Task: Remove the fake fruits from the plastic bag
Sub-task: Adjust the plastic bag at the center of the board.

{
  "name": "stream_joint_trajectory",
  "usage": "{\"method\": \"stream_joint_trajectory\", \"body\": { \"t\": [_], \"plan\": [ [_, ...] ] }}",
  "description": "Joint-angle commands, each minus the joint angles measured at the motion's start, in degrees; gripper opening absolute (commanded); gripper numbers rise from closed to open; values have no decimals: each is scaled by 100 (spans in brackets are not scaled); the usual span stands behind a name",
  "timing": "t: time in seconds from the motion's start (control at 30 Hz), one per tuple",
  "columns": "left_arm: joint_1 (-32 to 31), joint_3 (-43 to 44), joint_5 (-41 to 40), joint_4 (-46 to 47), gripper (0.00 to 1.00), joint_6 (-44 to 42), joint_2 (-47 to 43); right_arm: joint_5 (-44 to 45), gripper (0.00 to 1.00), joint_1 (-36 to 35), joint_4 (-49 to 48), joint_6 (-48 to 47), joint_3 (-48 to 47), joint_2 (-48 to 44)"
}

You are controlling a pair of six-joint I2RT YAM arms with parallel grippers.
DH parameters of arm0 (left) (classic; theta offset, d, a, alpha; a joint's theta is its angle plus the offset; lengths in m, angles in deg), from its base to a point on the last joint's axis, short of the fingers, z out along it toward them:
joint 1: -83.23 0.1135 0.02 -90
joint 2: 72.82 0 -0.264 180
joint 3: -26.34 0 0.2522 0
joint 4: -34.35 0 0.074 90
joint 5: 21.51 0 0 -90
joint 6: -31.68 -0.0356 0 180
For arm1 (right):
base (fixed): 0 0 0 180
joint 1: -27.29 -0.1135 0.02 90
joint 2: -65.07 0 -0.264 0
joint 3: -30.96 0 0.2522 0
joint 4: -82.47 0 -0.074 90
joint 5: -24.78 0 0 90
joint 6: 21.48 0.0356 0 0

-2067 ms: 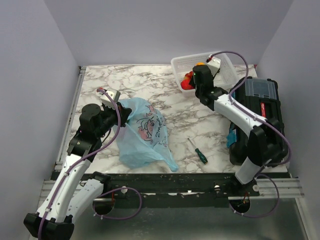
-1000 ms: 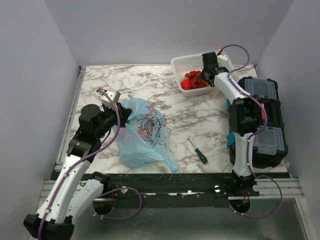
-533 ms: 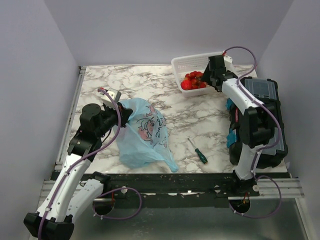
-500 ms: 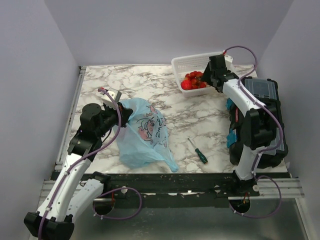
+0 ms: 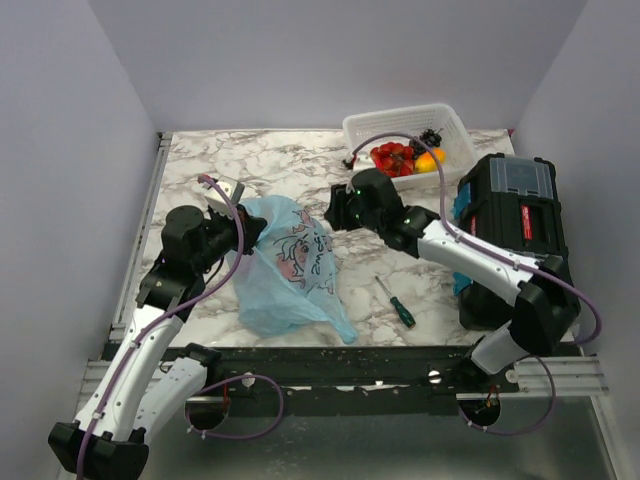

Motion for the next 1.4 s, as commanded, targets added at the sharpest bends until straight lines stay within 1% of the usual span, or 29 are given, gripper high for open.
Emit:
{"method": "stream_joint_trajectory", "body": {
  "t": [0.0,0.07,0.17,0.3,0.37,0.47,0.57,0.7,0.9,1.0,1.03,1.07,1.13,1.17,1.2,1.27,1.37],
  "plan": [
    [29,116,142,-43,0,59,-13,-499,43,-834,-598,-171,510,-643],
    [28,120,135,-46,0,59,-18,-449,42,-1259,-772,-127,697,-816],
    [28,112,116,-58,0,49,-28,-89,42,-1782,-896,-214,796,-982],
    [27,119,134,-36,0,60,9,-223,45,-1952,-1185,-201,872,-875],
    [29,129,133,-41,0,58,41,-239,44,-1962,-1207,-107,829,-634],
    [29,113,112,-46,0,51,32,-91,40,-2006,-1473,-35,672,-202],
    [29,94,15,-44,0,28,-23,317,39,-2184,-1685,-88,518,254],
    [29,72,-116,-42,0,-2,-66,625,37,-2796,-1729,-355,8,919],
    [46,84,-478,-101,0,-65,-179,184,37,-3753,-2305,-779,-363,1818],
    [55,37,-653,-119,0,-28,-270,380,35,-3960,-2256,-919,-553,2184],
    [55,37,-695,-161,6,9,-298,489,34,-3963,-2239,-895,-558,2209],
    [55,57,-758,-210,18,88,-315,663,34,-3963,-2243,-893,-525,2188],
    [52,125,-837,-360,46,302,-399,763,34,-3957,-2337,-970,-397,2079],
    [53,218,-839,-481,53,345,-437,804,34,-3964,-2393,-961,-317,2027],
    [55,314,-841,-663,65,365,-473,824,34,-3964,-2437,-889,-248,1961],
    [54,631,-877,-1095,75,366,-543,850,35,-3927,-2609,-734,-39,1851],
    [55,965,-1029,-1646,84,403,-800,705,37,-3836,-2843,-476,217,1740]
  ]
}}
